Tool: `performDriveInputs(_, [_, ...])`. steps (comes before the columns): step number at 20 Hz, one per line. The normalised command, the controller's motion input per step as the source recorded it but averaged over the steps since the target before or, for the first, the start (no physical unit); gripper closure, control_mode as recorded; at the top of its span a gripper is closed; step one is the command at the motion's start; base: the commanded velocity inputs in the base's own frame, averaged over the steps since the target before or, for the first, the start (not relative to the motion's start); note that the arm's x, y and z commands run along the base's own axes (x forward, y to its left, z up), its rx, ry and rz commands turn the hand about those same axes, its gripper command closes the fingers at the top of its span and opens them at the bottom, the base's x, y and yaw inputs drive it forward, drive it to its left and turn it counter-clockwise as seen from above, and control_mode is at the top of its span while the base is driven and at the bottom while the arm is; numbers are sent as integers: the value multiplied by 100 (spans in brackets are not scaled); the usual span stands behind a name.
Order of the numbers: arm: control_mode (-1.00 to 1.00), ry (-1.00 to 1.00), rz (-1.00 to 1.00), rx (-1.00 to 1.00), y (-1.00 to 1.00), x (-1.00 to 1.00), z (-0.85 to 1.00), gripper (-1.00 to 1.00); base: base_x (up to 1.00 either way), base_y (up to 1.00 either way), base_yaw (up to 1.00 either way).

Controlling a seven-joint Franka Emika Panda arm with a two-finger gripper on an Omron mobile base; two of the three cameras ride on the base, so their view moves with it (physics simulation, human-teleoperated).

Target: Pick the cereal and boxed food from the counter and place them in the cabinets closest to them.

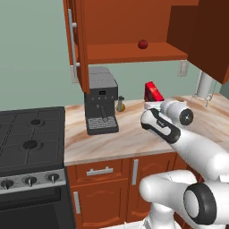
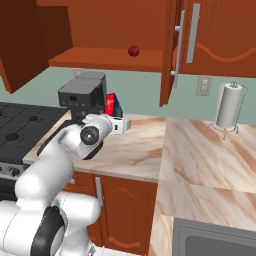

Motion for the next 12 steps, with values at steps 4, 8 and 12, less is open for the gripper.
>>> performDriveInputs(4, [-100,-1,-15,0,0,-29,68,100,0,0,0])
performDriveInputs(8, [-100,2,-12,0,0,-32,82,100,0,0,0])
performDriveInputs(12, [-100,3,-11,0,0,-35,85,100,0,0,0])
